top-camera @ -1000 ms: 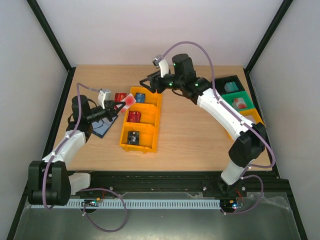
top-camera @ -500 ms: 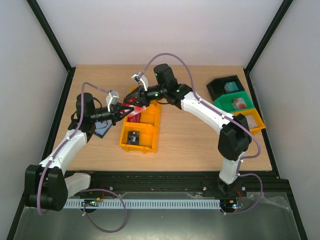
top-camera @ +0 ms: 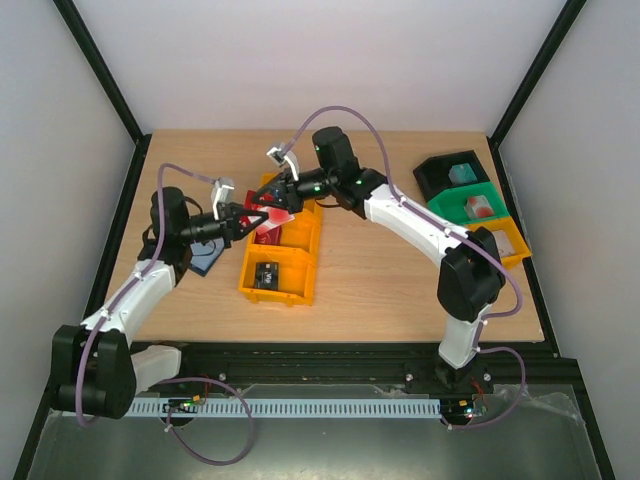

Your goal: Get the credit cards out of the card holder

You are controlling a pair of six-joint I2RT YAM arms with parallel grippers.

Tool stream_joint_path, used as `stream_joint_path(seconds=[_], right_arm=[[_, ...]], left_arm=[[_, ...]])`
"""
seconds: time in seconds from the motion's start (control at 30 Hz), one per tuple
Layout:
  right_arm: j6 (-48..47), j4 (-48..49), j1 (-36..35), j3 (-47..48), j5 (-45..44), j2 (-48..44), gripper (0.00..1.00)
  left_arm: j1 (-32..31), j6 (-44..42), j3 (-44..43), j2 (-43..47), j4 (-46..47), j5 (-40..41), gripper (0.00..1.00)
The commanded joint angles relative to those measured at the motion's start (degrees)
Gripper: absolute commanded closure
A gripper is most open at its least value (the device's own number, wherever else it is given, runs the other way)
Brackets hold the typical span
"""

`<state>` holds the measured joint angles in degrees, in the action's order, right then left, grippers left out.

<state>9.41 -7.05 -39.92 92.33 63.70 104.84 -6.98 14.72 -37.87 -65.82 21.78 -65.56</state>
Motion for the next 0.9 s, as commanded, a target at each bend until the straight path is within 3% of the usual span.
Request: stream_joint_path(seconds=[0.0, 0.17, 0.33, 0.43, 0.53, 0.6, 0.67, 0.73, 0.87], right_arm=[[12.6, 15.3, 1.5, -1.4, -5.2, -0.9, 0.98], [15.6, 19.9, 2.8, -0.5, -6.0, 1.4, 0.98], [18.5, 22.5, 3.1, 0.2, -6.1, 2.9, 0.98], [20.5, 24.4, 3.1, 0.1, -5.9, 3.6, 0.98], [21.3, 25.3, 3.5, -0.1, -7.0, 4.0, 0.98], [21.6, 25.4, 4.0, 0.0, -8.3, 4.2, 0.98], [21.8, 24.0, 4.9, 0.0, -11.7, 4.3, 0.98], [21.9, 21.6, 6.1, -0.3, -15.3, 4.2, 0.98], [18.7, 12.8, 7.5, 0.1, -18.9, 4.7, 0.98]], left_arm=[[-0.6, 21.8, 4.0, -2.2, 21.6, 4.5, 0.95], [-1.0, 35.2, 8.1, -3.7, 37.1, 6.3, 0.87], [-1.9, 36.4, 9.1, -3.8, 39.0, 7.5, 0.84], [-2.0, 36.3, 9.5, -4.4, 39.1, 8.4, 0.92], [-2.0, 35.8, 9.6, -4.9, 38.4, 8.0, 0.93], [-2.0, 31.0, 9.5, -5.0, 33.2, 8.5, 0.98], [-1.8, 22.3, 8.1, -5.0, 20.4, 13.6, 0.98], [-1.1, 15.9, 6.7, -5.0, 10.6, 20.4, 0.86], [1.4, 10.9, 7.1, -3.4, 5.6, 26.5, 0.77]])
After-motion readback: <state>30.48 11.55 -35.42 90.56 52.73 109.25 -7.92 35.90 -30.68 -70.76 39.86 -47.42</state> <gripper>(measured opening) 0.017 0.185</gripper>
